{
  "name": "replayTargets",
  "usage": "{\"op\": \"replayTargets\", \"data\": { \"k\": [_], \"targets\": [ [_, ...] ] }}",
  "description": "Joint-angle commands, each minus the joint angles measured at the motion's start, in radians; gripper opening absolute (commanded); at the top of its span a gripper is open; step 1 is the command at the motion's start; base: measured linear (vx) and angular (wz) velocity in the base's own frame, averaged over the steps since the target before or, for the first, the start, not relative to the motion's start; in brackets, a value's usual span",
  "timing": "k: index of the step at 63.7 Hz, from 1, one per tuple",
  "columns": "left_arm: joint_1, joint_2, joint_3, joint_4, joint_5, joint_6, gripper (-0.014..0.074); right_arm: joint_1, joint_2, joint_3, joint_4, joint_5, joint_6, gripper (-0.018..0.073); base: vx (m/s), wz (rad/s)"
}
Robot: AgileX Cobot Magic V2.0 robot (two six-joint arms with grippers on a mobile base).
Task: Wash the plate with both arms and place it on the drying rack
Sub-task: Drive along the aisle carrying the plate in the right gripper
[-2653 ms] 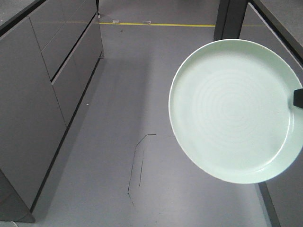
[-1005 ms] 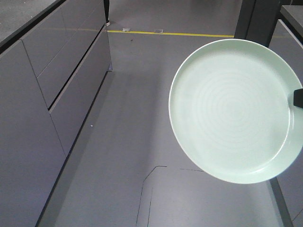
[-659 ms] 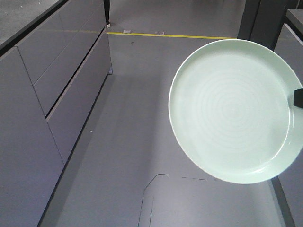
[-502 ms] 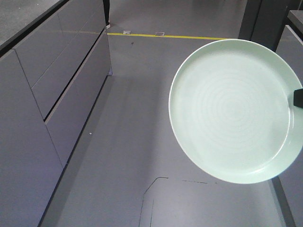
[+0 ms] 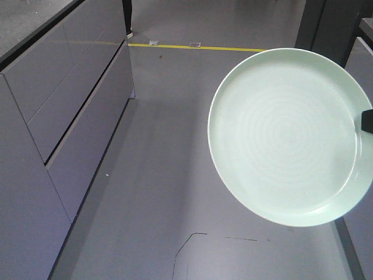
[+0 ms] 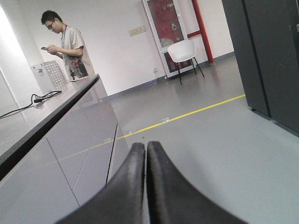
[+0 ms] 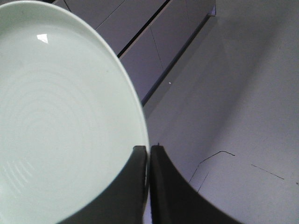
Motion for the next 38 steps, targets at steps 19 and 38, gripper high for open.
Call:
{"op": "replayTargets", "data": {
  "k": [19,38],
  "targets": [
    [-0.008,-0.015,0.022,-0.005,-0.072,-0.010,-0.0006,-0.004,-0.008,-0.025,0.057,-0.022,-0.005,-0.0007,0.15,-0.02],
    [-0.008,-0.015,0.022,-0.005,-0.072,-0.010,-0.0006,-0.004,-0.008,-0.025,0.057,-0.022,-0.005,-0.0007,0.15,-0.02]
  ]
}}
